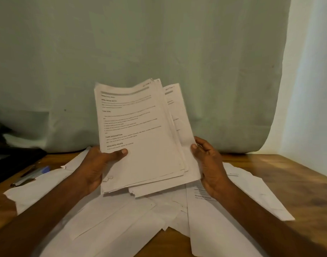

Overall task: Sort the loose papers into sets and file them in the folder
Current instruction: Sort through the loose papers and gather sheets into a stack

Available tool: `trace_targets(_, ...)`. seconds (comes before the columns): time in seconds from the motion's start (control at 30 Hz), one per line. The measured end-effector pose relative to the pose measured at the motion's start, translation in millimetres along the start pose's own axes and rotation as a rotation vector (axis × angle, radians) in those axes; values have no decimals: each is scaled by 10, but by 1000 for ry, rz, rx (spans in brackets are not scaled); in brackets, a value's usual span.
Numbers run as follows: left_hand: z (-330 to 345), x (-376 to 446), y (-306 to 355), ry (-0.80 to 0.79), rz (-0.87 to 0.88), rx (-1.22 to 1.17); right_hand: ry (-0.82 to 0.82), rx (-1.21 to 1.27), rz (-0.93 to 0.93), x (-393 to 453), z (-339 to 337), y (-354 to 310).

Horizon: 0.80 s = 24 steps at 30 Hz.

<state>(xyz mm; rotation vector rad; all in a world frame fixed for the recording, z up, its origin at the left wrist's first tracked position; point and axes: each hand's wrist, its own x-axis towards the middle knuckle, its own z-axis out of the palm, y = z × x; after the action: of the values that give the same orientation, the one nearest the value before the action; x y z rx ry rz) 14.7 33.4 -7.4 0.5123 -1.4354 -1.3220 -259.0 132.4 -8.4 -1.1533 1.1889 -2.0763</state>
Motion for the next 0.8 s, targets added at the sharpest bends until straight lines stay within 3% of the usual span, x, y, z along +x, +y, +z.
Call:
trace_targets(0.23,-100,9,35,-27,-9,120,-230,87,303,-199,241,146)
trace_targets(0.43,127,18,158,-68,158,105,-207,-38,-46,-228,185,-8)
trace_targets(0.63,143,-7,70,-47,142,78,-289,-102,-32,-282,221,21)
trace_targets(0.8,104,-17,47,-95,86,19,-192,-62,-70,-283,247,8)
